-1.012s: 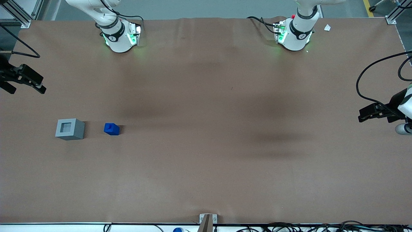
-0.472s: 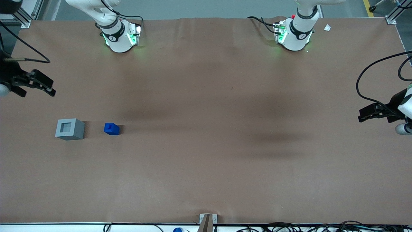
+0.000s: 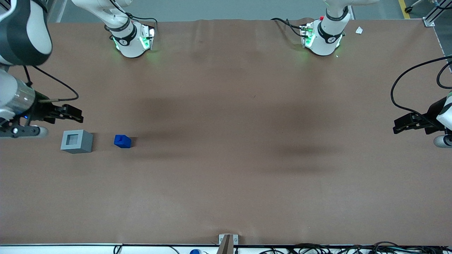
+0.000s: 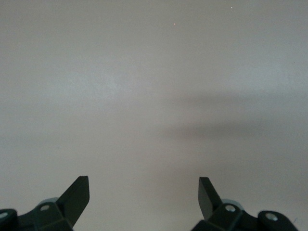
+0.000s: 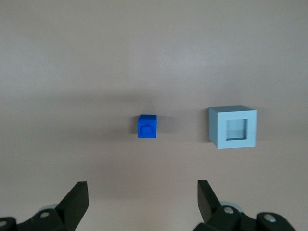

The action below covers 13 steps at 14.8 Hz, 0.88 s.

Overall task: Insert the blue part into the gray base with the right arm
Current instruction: 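Move the open right gripper down over the blue block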

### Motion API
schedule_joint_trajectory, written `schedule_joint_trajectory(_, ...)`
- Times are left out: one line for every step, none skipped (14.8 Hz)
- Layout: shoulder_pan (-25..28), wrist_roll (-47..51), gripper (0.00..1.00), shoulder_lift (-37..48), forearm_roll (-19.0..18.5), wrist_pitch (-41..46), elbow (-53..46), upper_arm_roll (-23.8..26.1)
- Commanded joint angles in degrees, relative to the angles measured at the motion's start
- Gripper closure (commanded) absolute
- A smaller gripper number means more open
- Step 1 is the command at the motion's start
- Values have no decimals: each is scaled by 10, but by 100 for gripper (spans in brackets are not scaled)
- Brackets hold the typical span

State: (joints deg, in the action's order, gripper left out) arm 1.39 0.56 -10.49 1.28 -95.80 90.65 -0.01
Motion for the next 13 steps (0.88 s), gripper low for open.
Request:
schedule_joint_trajectory(0, 8, 0, -36, 14, -15, 1, -2)
schedule_joint_trajectory(2, 9, 0, -39, 14, -28, 14, -3)
schedule_joint_trajectory(4, 10, 0, -41, 14, -44, 24, -3)
schedule_joint_trajectory(4, 10, 0, -44, 14, -56, 36, -3)
schedule_joint_trajectory(5, 9, 0, -53, 14, -68, 43, -3)
schedule_joint_trajectory(5, 9, 0, -68, 14, -76, 44, -3)
schedule_joint_trajectory(6, 9, 0, -79, 14, -79, 44, -3)
schedule_joint_trajectory(7, 9, 0, -86, 14, -84, 46, -3)
schedule_joint_trajectory(8, 9, 0, -89, 13, -97, 57, -3)
schedule_joint_trajectory(11, 8, 0, -90, 13, -118, 71, -3)
schedule_joint_trajectory(16, 8, 0, -93, 13, -139, 88, -3)
schedule_joint_trajectory(16, 8, 0, -100, 13, -162, 104, -3)
schedule_joint_trajectory(16, 8, 0, -103, 13, -186, 122, -3)
